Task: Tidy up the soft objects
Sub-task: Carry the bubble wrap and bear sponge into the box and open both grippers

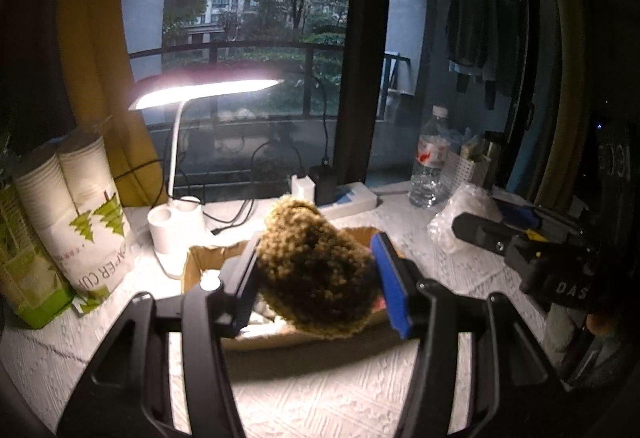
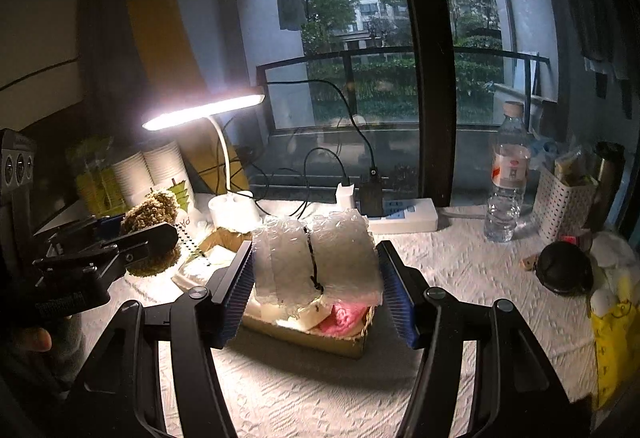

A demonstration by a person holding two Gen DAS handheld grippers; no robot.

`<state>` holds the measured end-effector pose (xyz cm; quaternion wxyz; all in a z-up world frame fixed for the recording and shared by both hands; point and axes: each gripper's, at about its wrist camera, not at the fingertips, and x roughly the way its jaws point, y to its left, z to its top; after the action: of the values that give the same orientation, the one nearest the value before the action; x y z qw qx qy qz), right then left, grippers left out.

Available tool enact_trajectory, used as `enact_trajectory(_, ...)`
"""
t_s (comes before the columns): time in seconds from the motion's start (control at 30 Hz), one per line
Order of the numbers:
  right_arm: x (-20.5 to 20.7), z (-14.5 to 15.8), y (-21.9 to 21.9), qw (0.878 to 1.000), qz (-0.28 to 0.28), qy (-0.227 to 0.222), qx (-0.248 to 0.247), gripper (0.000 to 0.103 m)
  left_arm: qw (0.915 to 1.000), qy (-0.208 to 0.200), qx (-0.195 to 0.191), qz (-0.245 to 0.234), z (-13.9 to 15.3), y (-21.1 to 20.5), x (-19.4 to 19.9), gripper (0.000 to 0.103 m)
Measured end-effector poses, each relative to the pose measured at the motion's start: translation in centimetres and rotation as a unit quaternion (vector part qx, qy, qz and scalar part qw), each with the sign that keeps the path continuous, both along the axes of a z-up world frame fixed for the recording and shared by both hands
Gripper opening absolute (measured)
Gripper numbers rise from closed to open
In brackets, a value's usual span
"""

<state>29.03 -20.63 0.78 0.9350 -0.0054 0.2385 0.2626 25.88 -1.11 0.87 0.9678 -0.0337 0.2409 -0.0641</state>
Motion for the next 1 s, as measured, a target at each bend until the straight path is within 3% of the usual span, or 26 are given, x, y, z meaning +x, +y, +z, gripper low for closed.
enact_trajectory(0.5, 4.2, -0.8, 1.6, 1.0, 0.003, 0.015, -0.008, 0.063, 0.9999, 0.013, -0.008, 0.001, -1.2, 0.6, 4.6, 0.054)
enact_trajectory(1.0, 9.9, -6.8, 2.6, 0.996, -0.003, 0.088, -0.012, 0.063, 0.9962, 0.087, -0.013, 0.0, -7.0, 0.7, 10.0, 0.055)
